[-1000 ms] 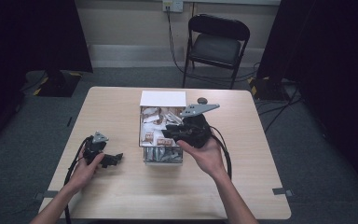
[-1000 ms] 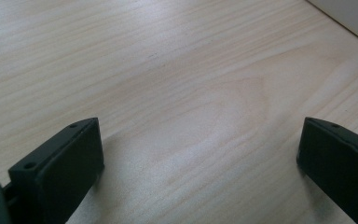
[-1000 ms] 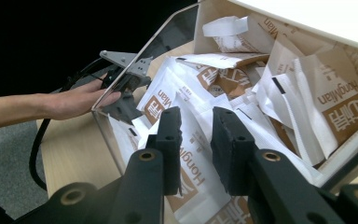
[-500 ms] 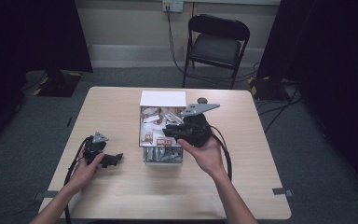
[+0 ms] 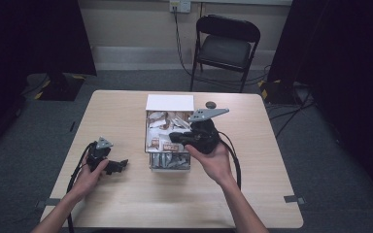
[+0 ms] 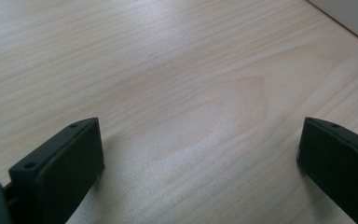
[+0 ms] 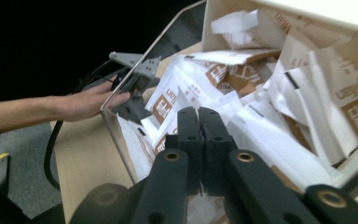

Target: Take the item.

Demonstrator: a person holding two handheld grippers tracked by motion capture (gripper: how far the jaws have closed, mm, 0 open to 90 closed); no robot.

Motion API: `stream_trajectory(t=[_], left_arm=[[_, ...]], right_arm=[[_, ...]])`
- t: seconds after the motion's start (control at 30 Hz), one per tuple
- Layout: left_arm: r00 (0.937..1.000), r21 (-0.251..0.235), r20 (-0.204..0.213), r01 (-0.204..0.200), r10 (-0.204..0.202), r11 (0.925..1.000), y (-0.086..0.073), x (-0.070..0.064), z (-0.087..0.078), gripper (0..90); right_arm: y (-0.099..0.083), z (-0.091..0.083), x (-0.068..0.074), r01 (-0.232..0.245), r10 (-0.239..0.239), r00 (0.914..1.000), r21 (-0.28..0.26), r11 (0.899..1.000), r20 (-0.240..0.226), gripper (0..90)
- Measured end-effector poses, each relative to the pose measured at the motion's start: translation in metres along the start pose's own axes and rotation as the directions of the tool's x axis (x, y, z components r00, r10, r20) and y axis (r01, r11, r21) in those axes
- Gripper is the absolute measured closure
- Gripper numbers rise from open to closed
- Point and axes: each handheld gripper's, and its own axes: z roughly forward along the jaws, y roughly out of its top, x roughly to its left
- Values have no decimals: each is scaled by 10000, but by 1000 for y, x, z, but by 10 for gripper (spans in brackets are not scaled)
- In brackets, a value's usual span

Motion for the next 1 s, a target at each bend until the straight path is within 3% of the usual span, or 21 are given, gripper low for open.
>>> stream_trajectory(t=[0.37,0.63,1.0], left_arm=[[10000,0,1,0,0,10000,0,0,0,0],[10000,0,1,-1,1,10000,0,0,0,0],[10000,5,-4,-20,20,10000,0,0,0,0]], right_arm=[[-1,2,1,242,-239,9997,275,9993,-93,840],[-1,3,2,342,-342,9994,482,9983,-10,900],[2,-7,2,114,-115,9999,-230,9997,-64,900]])
